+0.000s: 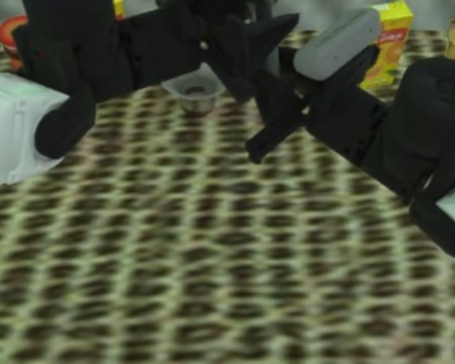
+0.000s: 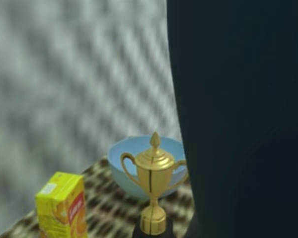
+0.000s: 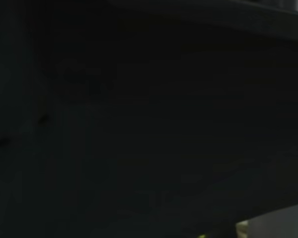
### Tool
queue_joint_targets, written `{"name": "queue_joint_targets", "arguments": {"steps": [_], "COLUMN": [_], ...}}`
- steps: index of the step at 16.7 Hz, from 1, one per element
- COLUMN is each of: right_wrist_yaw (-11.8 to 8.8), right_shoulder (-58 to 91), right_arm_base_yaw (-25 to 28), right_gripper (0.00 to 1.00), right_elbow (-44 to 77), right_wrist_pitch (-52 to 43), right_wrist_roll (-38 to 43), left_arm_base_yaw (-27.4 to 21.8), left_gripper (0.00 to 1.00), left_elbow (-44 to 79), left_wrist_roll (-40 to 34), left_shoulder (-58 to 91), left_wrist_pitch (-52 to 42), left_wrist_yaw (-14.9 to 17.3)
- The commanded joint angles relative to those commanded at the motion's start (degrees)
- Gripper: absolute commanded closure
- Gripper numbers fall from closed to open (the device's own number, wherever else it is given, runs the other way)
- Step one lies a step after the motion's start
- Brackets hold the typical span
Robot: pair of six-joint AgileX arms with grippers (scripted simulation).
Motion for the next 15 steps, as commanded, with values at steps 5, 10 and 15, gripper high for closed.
{"name": "queue_joint_targets", "arguments": {"steps": [5, 10, 15], "right_wrist_yaw": [0.0, 0.0, 0.0], "right_shoulder": [0.0, 0.0, 0.0], "right_arm_base_yaw": [0.0, 0.0, 0.0], "right_gripper": [1.00, 1.00, 0.70], "right_elbow": [0.0, 0.0, 0.0], "right_wrist_pitch": [0.0, 0.0, 0.0], "right_wrist_roll": [0.0, 0.0, 0.0], "left_arm_base_yaw": [0.0, 0.0, 0.0], "left_gripper": [1.00, 1.00, 1.00], "left_elbow": [0.0, 0.0, 0.0], "left_wrist_roll": [0.0, 0.0, 0.0], "left_shoulder": [0.0, 0.0, 0.0], "left_wrist_pitch": [0.0, 0.0, 0.0], "left_wrist_yaw": [0.0, 0.0, 0.0]}}
